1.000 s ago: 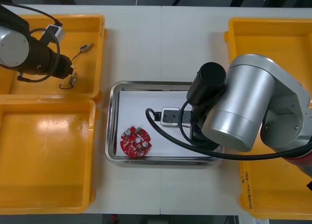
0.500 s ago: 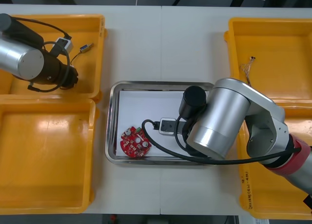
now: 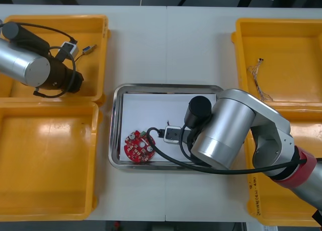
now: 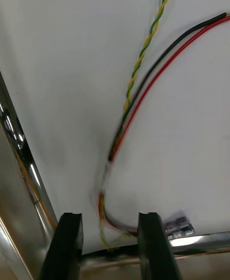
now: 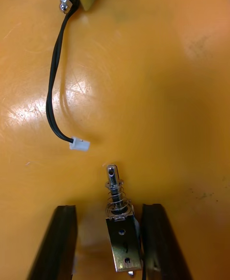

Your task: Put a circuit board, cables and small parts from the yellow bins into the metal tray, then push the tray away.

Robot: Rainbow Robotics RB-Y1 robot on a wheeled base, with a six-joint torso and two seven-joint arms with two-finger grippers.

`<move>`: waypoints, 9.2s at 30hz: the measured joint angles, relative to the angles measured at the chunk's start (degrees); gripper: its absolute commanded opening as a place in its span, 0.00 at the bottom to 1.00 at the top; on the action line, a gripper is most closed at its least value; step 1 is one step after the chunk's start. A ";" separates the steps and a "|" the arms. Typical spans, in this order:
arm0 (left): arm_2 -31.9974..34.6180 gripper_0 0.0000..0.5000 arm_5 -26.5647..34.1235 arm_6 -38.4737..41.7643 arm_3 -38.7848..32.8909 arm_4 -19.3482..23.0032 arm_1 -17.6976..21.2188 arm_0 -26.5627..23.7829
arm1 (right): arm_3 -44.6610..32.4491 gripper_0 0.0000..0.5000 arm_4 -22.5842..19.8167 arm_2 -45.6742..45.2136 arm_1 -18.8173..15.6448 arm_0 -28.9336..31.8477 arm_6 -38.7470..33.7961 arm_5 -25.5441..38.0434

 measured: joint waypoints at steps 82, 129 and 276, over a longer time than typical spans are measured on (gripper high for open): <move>-7.60 0.01 28.91 32.19 -22.43 -14.08 -16.24 -5.04 | 21.06 1.00 -9.70 -41.82 -6.54 -20.33 -8.01 8.26; -16.61 1.00 19.64 39.77 -19.15 -16.26 -16.74 -5.22 | 47.10 1.00 -0.23 -50.67 -4.96 -20.37 -8.01 -5.50; 34.31 1.00 -13.30 -68.76 33.19 6.84 -20.19 -11.21 | 9.00 0.00 -19.31 -33.29 -0.56 -19.21 -14.97 8.23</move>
